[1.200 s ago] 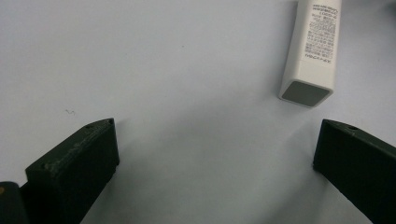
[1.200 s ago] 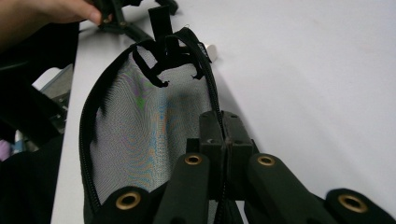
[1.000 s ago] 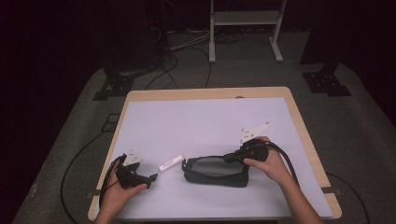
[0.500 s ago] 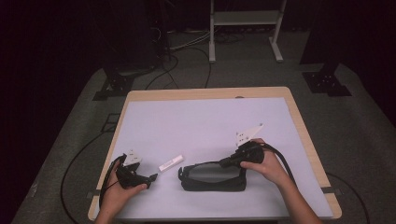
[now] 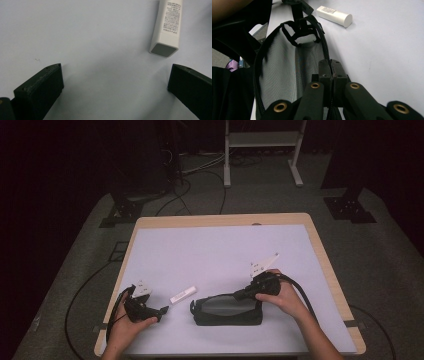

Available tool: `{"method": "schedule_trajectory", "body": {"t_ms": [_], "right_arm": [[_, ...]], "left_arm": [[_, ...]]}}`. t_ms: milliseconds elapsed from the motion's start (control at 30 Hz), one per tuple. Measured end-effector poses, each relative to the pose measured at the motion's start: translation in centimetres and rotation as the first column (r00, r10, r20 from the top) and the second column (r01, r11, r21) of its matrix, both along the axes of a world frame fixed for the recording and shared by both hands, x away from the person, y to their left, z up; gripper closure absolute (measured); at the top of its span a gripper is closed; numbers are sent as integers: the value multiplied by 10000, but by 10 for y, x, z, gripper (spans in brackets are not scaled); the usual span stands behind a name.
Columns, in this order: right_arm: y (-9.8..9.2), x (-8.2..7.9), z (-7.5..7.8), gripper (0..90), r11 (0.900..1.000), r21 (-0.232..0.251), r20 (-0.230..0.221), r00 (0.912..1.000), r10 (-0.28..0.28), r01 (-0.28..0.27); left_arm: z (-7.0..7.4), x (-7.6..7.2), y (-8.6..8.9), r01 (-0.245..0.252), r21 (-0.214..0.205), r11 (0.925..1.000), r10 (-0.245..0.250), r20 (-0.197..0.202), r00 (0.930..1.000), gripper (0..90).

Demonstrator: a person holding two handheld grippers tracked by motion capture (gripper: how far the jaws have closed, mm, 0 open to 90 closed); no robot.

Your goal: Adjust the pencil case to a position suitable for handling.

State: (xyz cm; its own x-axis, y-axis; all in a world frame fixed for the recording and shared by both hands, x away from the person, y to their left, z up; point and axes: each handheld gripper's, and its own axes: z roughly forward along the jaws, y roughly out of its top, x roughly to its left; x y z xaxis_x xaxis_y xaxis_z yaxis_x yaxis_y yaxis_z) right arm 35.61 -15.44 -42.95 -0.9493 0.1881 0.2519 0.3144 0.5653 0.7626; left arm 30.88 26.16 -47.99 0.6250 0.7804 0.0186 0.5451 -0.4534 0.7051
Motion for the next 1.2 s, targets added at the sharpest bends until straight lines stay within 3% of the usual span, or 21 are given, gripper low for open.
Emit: {"method": "schedule_trajectory", "body": {"t_ms": [367,767,1200], "right_arm": [[1,0,-1,795,10000,-41,107,9999,-25,25],[-4,-6,10,669,9998,186,378,9992,-85,78],[-22,-8,23,550,9967,617,647,9963,-563,523]], "left_arm": [[0,0,0,3,1,10000,-3,0,10000,0],[0,0,0,2,-1,10000,-2,3,10000,0],[0,0,0,5,-2,10000,-5,5,10000,0]]}}
